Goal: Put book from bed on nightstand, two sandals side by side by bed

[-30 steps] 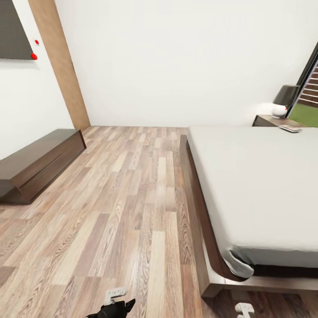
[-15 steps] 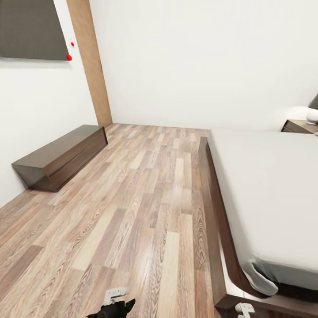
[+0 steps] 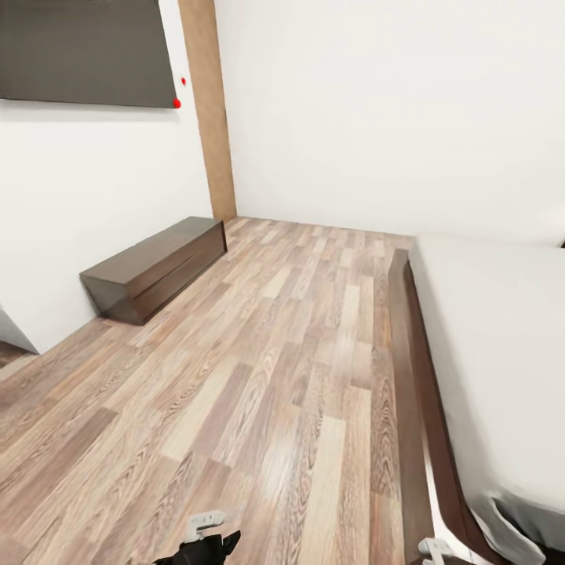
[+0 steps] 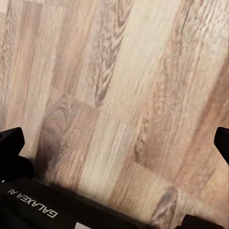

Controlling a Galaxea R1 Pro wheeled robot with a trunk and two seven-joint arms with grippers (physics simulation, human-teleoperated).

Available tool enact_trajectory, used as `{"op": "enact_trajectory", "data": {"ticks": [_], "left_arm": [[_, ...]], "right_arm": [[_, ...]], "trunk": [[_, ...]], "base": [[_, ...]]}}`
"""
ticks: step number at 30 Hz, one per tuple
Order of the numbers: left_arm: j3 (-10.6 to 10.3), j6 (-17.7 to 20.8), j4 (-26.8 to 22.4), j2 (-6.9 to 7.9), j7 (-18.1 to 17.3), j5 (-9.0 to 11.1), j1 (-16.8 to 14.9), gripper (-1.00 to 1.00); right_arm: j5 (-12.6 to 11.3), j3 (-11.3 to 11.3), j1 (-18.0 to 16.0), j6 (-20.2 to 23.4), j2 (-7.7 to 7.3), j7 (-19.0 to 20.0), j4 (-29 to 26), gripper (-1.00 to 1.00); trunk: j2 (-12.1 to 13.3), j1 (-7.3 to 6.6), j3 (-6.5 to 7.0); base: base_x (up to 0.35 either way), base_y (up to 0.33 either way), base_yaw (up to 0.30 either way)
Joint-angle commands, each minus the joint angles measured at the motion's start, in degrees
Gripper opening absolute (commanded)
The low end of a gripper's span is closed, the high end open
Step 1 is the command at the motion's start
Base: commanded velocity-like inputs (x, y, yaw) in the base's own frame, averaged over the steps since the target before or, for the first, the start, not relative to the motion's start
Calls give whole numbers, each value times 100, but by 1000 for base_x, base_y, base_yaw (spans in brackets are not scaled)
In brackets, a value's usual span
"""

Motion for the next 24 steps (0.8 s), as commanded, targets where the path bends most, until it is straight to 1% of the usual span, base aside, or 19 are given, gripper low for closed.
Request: {"op": "enact_trajectory", "data": {"ticks": [1, 13, 17, 24], "left_arm": [[-36, -26, 11, 1, -8, 43, -6, 100], [-35, -26, 11, 1, -8, 43, -8, 100], [-36, -26, 11, 1, -8, 43, -6, 100], [-36, -26, 11, 1, -8, 42, -5, 100]], "right_arm": [[40, -49, -2, 37, 2, 34, -10, 100], [36, -49, -2, 37, 2, 36, -10, 100], [36, -49, 0, 37, 2, 38, -10, 100], [36, -51, 0, 37, 2, 35, -12, 100]], "trunk": [[-2, -1, -5], [-2, -1, -5], [-2, -1, -5], [279, -155, 121]], "base": [[0, 0, 295], [0, 0, 289], [0, 0, 106], [0, 0, 15]]}}
